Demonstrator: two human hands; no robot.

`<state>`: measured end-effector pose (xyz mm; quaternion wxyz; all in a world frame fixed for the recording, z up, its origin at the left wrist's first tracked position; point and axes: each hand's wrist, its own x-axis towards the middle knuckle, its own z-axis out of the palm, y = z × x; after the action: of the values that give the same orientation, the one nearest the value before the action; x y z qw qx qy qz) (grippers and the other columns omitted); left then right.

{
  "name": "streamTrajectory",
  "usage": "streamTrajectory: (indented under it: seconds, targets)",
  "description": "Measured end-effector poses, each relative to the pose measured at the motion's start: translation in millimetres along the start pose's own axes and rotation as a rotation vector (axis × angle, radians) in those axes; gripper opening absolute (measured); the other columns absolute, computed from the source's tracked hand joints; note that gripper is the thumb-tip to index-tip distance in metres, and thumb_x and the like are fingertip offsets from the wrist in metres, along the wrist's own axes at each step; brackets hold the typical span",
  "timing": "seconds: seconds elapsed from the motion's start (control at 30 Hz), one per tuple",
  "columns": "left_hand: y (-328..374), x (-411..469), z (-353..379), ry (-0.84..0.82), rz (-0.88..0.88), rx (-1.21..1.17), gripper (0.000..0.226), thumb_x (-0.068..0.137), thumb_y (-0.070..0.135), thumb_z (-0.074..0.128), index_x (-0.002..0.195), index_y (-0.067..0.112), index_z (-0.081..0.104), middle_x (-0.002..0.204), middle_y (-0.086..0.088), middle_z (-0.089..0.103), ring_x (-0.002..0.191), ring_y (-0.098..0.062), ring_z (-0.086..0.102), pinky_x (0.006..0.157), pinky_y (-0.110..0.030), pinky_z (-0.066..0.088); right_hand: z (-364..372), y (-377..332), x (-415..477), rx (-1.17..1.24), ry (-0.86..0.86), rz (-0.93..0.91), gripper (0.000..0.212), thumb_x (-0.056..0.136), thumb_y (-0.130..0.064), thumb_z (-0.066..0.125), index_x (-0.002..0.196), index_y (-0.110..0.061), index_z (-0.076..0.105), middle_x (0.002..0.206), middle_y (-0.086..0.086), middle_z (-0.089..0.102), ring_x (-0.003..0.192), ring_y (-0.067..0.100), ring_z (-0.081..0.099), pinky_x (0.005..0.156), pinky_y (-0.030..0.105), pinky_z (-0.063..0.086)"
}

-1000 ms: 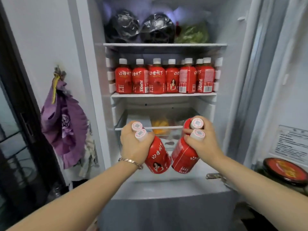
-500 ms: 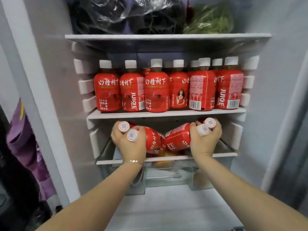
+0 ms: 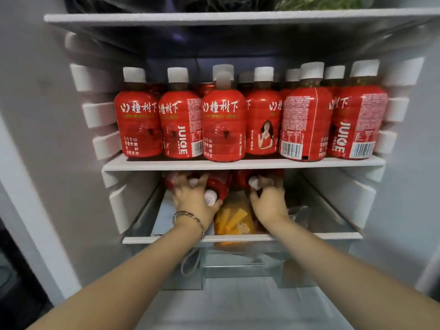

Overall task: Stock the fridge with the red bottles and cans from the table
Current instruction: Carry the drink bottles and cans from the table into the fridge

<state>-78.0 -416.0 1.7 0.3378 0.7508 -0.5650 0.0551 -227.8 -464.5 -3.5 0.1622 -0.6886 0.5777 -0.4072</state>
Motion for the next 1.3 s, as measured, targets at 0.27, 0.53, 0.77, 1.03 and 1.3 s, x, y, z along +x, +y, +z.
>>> streamTrajectory:
  seconds: [0.27, 0.53, 0.77, 1.03, 1.3]
  targets:
    - [-15, 33, -4, -0.317, -0.330, 0.137, 0.077, 0.092, 0.054, 0.037, 0.148, 0.009, 0.010, 0.151, -0.012, 0.006, 0.138, -0.030, 0.018, 0.111, -0.044, 0.025, 2, 2, -1, -0.121, -0.100, -0.066, 0.056, 0.085, -0.013, 0.058, 0.138, -0.015, 0.040, 0.149, 0.012, 0.025, 0.139, 0.030, 0.025, 0.114, 0.036, 0.028]
    - [14, -23, -35, -0.251, 0.043, 0.322, 0.050, 0.094, 0.034, 0.042, 0.136, 0.009, 0.034, 0.145, -0.015, 0.022, 0.135, -0.033, 0.020, 0.109, -0.044, 0.023, -38, -13, -38, -0.256, -0.431, -0.207, 0.028, 0.088, -0.018, 0.059, 0.115, -0.014, 0.065, 0.121, 0.006, 0.053, 0.109, 0.022, 0.056, 0.096, 0.029, 0.046]
    - [13, -95, -74, -0.401, 0.255, -0.116, 0.017, 0.089, 0.017, 0.047, 0.078, 0.014, 0.060, 0.080, -0.006, 0.063, 0.082, -0.027, 0.060, 0.069, -0.030, 0.047, -88, -21, -147, -0.492, -0.296, -0.278, 0.028, 0.091, -0.019, 0.047, 0.108, -0.020, 0.068, 0.110, 0.003, 0.067, 0.103, 0.025, 0.060, 0.081, 0.028, 0.046]
    - [68, -243, -71, -0.888, 0.550, 0.000, 0.020, 0.088, 0.021, 0.045, 0.075, 0.010, 0.056, 0.087, -0.011, 0.066, 0.079, -0.026, 0.062, 0.074, -0.030, 0.048, -165, 20, -334, -0.476, -0.151, 0.227, 0.026, 0.090, -0.023, 0.048, 0.108, -0.019, 0.066, 0.109, 0.006, 0.067, 0.103, 0.027, 0.061, 0.083, 0.033, 0.049]
    - [213, -446, -106, -0.986, 1.076, -0.095, 0.022, 0.090, 0.026, 0.047, 0.087, 0.011, 0.063, 0.088, -0.006, 0.059, 0.090, -0.025, 0.059, 0.075, -0.030, 0.046, -315, 69, -549, -0.578, 0.015, 0.720, 0.025, 0.093, -0.023, 0.046, 0.107, -0.015, 0.066, 0.105, 0.007, 0.068, 0.091, 0.024, 0.062, 0.069, 0.031, 0.047]
